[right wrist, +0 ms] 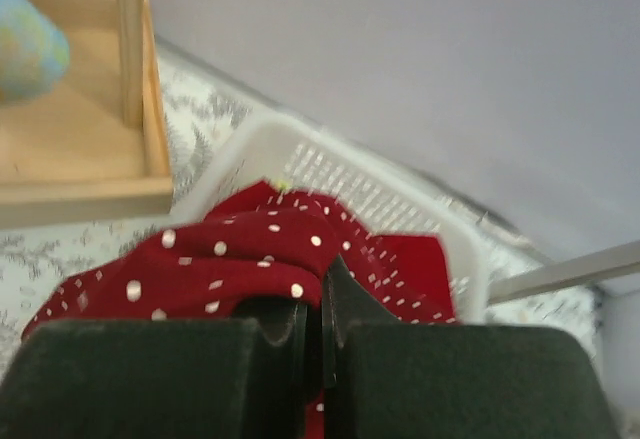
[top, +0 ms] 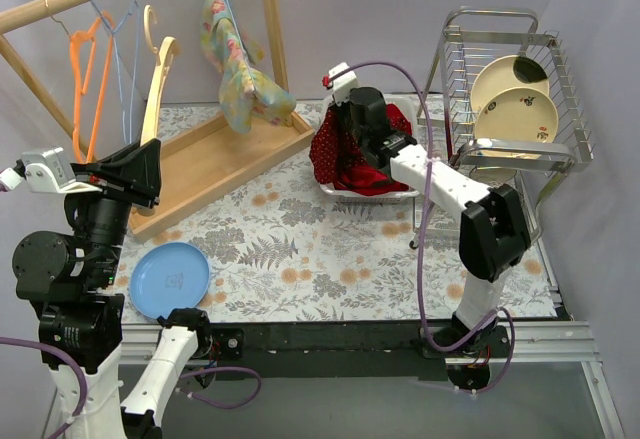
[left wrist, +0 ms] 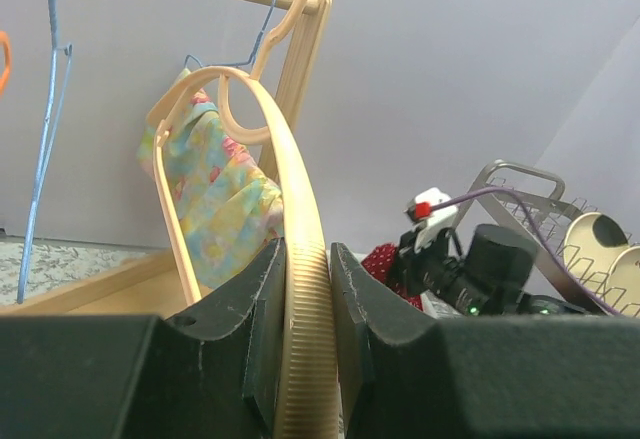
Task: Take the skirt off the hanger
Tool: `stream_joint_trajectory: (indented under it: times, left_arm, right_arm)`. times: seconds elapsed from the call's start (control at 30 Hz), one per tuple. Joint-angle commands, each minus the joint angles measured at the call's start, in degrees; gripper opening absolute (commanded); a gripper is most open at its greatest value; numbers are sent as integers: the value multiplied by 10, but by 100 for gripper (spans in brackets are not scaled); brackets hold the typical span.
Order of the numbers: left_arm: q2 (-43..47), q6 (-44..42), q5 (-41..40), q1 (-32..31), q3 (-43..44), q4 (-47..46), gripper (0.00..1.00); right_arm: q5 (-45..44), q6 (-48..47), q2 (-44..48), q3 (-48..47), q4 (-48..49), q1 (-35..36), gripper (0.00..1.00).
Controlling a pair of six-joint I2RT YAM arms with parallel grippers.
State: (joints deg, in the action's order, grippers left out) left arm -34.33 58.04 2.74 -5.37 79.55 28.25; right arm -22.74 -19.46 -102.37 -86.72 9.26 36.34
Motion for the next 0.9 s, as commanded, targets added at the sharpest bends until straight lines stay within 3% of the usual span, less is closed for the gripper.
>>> stream_joint_trajectory:
  times: [0.0,0.3,0.53,0.63,0.67,0.7,0.77,0.87]
  left_arm:
    - [2,-18,-12,3,2,-22,0]
    - [0,-23,-17,3,-4,-30,0]
    - [0,-25,-21,3,-4,-31,0]
    - [0,-26,-20,3,-4,-30,0]
    - [1,-27,-20,3,-4,-29,0]
    - [1,-27,-20,3,-4,-27,0]
    - [1,-27,-20,3,-10,-25,0]
    - [4,-26,-20,3,-14,-21,0]
  right_arm:
    - [-40,107,-51,-37,-79,-24,1]
    - [-209,125,-109,-48,-178,-32,1]
    - [-173,159,-136,-39,-218,-40,1]
    - [-174,166,-129,-74,-267,-41,21]
    - [-174,170,-122,-96,-282,-41,39]
    - [-167,173,-113,-101,-292,-41,48]
    - [-142,174,-75,-115,-318,-41,59]
    - [-117,183,-36,-132,-372,-41,64]
